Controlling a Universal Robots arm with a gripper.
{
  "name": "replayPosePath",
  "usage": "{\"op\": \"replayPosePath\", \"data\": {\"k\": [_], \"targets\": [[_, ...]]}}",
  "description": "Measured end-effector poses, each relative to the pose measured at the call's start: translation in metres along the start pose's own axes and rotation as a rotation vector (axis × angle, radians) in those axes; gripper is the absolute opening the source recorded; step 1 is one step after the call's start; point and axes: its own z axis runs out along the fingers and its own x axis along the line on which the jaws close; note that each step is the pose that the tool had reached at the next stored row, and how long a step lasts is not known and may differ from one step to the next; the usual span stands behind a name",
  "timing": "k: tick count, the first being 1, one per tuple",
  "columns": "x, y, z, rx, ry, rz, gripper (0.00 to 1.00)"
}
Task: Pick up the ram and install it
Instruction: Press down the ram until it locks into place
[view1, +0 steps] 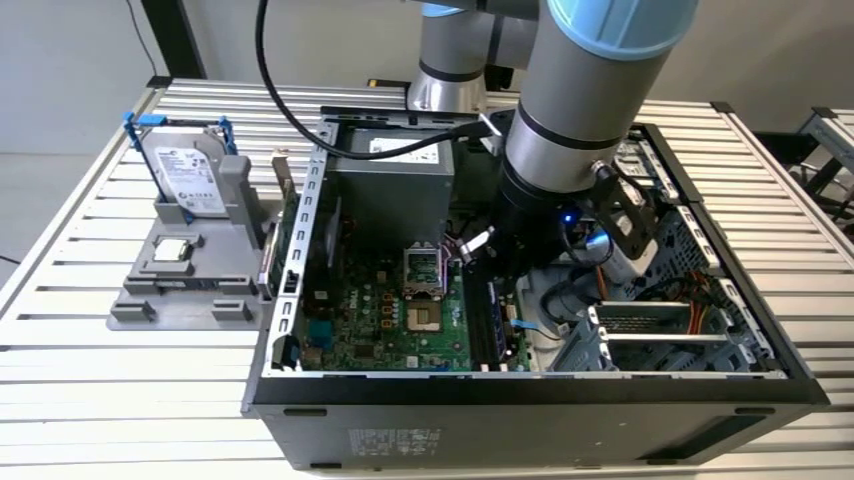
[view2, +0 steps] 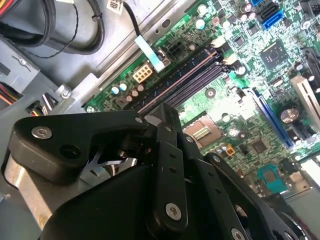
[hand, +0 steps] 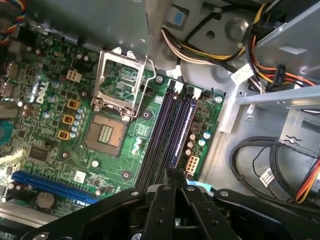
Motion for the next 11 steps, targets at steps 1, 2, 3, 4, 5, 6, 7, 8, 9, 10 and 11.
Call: {"op": "replayPosePath", "data": {"k": [1, 2, 3, 4, 5, 6, 7, 8, 9, 10, 11], "targets": [[0.0, 0.0, 0.0, 0.0, 0.0004, -0.008, 0.0], [0.0, 0.0, 0.0, -0.0002, 0.0006, -0.016, 0.0], [-0.0001, 0.0, 0.0, -0.0004, 0.001, -0.023, 0.0], [0.0, 0.0, 0.0, -0.0005, 0.0012, -0.029, 0.0], [0.0, 0.0, 0.0, -0.0006, 0.0014, -0.035, 0.0], [0.0, 0.0, 0.0, -0.0007, 0.0016, -0.04, 0.0], [0.0, 0.0, 0.0, -0.0008, 0.0019, -0.046, 0.0], [0.0, 0.0, -0.0001, -0.0008, 0.0022, -0.052, 0.0], [0.0, 0.0, -0.0001, -0.001, 0.0026, -0.062, 0.0], [0.0, 0.0, -0.0001, -0.0011, 0.0031, -0.075, 0.0], [0.0, 0.0, -0.0001, -0.0014, 0.0037, -0.088, 0.0]]}}
